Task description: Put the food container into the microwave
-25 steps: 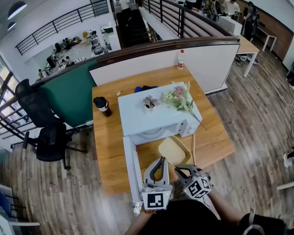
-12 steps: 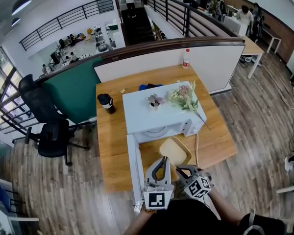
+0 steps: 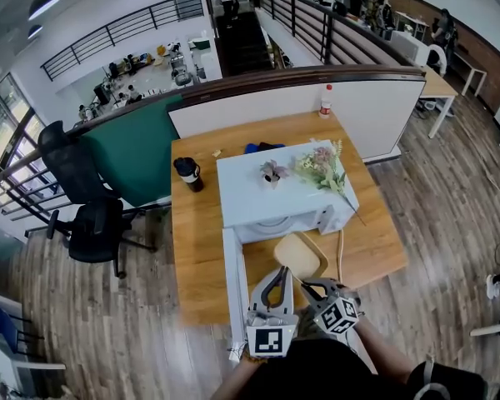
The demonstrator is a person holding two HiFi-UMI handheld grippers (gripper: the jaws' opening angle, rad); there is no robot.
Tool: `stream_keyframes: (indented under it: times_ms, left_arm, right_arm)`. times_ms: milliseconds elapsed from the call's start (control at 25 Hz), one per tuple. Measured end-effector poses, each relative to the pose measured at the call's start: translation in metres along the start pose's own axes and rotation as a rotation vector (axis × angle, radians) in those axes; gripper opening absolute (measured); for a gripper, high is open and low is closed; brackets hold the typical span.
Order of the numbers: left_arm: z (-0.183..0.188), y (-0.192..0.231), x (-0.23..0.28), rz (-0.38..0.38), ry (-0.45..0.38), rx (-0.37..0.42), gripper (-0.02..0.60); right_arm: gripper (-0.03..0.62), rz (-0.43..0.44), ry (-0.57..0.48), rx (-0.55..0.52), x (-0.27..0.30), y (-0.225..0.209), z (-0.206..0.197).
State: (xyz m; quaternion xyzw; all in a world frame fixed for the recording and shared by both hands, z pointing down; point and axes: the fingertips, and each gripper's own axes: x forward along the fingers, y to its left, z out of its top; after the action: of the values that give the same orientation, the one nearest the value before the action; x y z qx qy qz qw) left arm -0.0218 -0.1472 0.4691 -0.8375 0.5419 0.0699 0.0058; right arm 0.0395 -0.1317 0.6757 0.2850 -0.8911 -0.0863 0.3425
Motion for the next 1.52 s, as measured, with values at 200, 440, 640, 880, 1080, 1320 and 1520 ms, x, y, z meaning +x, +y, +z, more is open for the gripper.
stream_keyframes:
  times_ms: [200,440,640,880,1080,1320,1520]
  left_arm:
    - [-0.002,0.006,0.000,0.013,0.001,0.005,0.028]
    - [-0.001,0.012,0.000,0.036,0.007,0.008,0.028]
    - [-0.001,0.018,0.000,0.063,0.006,0.003,0.028]
    - [0.003,0.028,0.000,0.095,-0.006,0.002,0.028]
    - [0.002,0.033,0.000,0.115,-0.002,-0.001,0.028]
    - [0.002,0.036,0.001,0.121,-0.009,0.016,0.028]
    - [0.001,0.035,0.003,0.122,-0.012,0.010,0.028]
  right_arm:
    - [0.021,0.003,0.009,-0.004,0.009,-0.007,0.002]
    - [0.021,0.022,0.019,-0.021,0.020,-0.009,-0.001]
    - [0.021,0.051,0.038,-0.032,0.033,-0.009,-0.004]
    - [0.021,0.092,0.065,-0.066,0.052,-0.007,-0.012]
    - [0.021,0.116,0.094,-0.092,0.069,-0.007,-0.022]
    - [0.021,0.123,0.115,-0.113,0.085,-0.016,-0.026]
    - [0.021,0.125,0.124,-0.130,0.097,-0.024,-0.029]
